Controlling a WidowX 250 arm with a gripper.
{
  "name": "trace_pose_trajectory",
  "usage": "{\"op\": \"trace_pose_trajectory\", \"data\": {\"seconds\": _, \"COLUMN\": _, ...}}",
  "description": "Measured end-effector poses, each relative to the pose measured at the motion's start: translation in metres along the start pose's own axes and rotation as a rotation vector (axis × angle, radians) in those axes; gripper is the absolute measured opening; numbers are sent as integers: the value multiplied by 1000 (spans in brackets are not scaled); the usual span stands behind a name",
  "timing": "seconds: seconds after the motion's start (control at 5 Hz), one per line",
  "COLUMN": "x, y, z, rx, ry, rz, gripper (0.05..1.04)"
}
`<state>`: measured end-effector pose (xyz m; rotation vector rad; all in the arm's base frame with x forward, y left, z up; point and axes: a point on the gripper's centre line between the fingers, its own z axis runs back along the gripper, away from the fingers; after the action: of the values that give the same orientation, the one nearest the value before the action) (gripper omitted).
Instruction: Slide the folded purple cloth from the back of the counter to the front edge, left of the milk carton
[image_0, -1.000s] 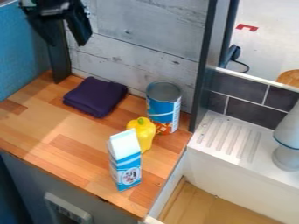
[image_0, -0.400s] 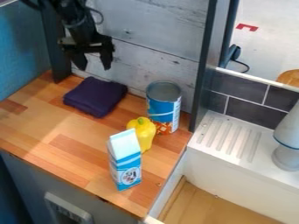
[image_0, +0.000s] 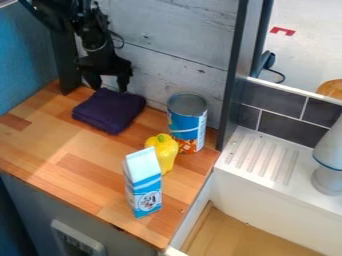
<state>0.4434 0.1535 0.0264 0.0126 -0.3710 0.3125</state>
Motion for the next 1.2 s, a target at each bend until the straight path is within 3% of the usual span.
{"op": "trace_pose_trajectory", "data": {"seconds": 0.4, "x": 2, "y": 13, "z": -31, "rx": 71, "ry": 30, "rz": -12, "gripper": 1000}}
{"op": "trace_pose_trajectory", "data": {"seconds": 0.8, "x": -12, "y": 11, "z": -31, "rx": 81, "ry": 21, "rz": -27, "gripper": 1000}}
{"op": "trace_pose_trajectory", "data": {"seconds": 1.2, "x": -42, "y": 9, "z": -24, "rx": 74, "ry": 32, "rz": -62, "gripper": 1000}}
